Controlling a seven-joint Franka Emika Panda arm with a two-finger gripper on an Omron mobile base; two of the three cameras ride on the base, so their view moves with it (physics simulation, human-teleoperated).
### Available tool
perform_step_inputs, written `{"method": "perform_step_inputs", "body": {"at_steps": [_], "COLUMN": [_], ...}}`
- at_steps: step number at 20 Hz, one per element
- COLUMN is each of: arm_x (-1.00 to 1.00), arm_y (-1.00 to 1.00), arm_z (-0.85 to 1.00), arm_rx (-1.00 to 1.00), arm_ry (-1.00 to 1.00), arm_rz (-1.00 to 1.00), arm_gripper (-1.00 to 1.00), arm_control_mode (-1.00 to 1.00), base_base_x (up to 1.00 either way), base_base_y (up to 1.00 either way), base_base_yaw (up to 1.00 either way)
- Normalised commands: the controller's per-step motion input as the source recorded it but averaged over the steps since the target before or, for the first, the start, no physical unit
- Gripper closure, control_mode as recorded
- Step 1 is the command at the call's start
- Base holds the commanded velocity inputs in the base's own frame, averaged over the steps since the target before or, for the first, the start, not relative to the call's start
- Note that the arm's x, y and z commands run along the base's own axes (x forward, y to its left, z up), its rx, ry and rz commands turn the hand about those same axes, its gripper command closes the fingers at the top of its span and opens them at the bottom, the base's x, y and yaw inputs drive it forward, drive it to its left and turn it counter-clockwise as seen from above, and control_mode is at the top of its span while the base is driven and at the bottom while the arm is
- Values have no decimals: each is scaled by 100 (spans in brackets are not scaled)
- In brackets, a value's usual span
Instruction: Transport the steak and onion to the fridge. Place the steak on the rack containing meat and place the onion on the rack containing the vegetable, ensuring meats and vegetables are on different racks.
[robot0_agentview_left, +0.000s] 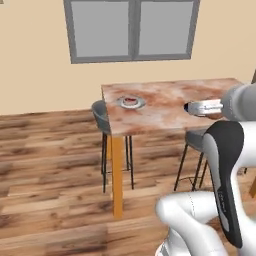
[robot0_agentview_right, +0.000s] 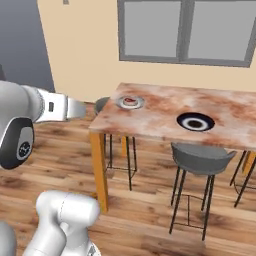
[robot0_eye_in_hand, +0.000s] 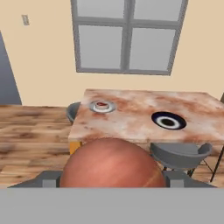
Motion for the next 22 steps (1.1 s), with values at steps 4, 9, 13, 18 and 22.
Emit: {"method": "perform_step_inputs", "body": {"at_steps": [4, 9, 13, 18, 22], "arm_x": [0, 0, 0, 0, 0], "arm_y": [0, 0, 0, 0, 0], "arm_z": [0, 0, 0, 0, 0], "arm_rx": [0, 0, 0, 0, 0], "arm_ry": [0, 0, 0, 0, 0], "arm_rz": [0, 0, 0, 0, 0], "arm_gripper": [100, 100, 100, 100, 100], "arm_control_mode": [100, 100, 100, 100, 100], "base_base_x": [-100, -47, 0, 51, 100], "base_base_y": [100, 93, 30, -4, -45], "base_base_yaw": [25, 66, 93, 91, 57]}}
